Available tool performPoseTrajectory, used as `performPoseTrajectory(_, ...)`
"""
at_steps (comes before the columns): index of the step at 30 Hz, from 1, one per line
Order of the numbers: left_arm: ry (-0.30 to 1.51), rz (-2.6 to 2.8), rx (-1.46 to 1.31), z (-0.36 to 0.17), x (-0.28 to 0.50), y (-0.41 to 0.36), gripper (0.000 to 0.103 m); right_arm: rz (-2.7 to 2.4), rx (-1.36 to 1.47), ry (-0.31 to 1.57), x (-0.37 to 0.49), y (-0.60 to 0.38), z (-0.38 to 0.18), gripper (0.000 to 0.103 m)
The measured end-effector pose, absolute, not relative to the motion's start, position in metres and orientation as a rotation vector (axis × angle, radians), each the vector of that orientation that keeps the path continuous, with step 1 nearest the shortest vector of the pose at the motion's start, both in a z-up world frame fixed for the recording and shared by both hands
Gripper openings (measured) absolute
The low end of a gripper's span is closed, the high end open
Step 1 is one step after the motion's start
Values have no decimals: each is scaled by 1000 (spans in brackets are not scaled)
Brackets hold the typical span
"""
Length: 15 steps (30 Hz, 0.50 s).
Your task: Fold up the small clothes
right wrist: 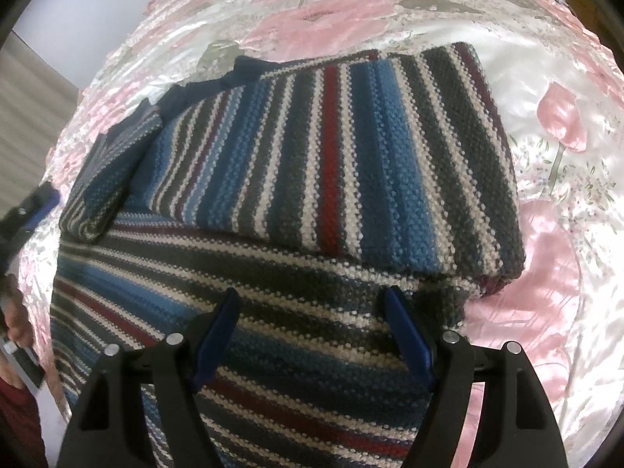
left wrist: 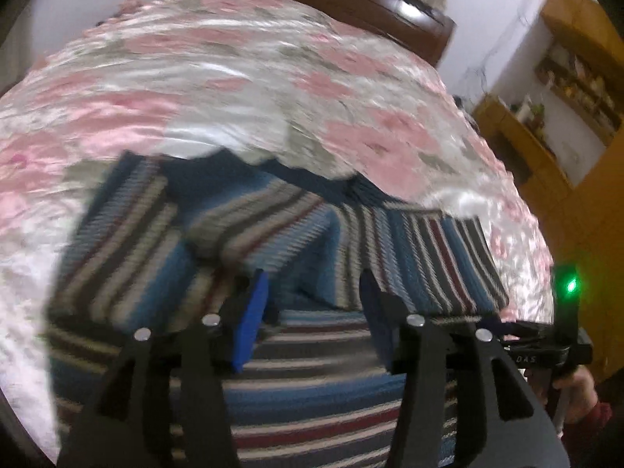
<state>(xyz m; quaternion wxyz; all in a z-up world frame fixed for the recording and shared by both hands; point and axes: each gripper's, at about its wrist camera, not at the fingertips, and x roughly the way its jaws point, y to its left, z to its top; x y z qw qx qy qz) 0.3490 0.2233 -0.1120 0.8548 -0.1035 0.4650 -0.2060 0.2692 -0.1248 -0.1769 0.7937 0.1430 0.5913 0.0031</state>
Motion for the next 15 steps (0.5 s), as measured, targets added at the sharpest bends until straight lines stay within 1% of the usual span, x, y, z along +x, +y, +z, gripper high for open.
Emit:
performPoseTrajectory(2,994,-353,-197,-107,360,244,53,7,303,1273,273,-119,-175,77)
performPoseTrajectory(6,1056,-226,-164,-114,388,282,53,68,327,1268,292,-98,-161,77)
performPoseTrajectory(11,1140,-166,-123,-137,408,300,53,117,315,1268,338,-57,-145,77)
performPoseTrajectory(15,1161,-150,-139,-152,412,308,53,150,340,1295,372,-27,-145,77)
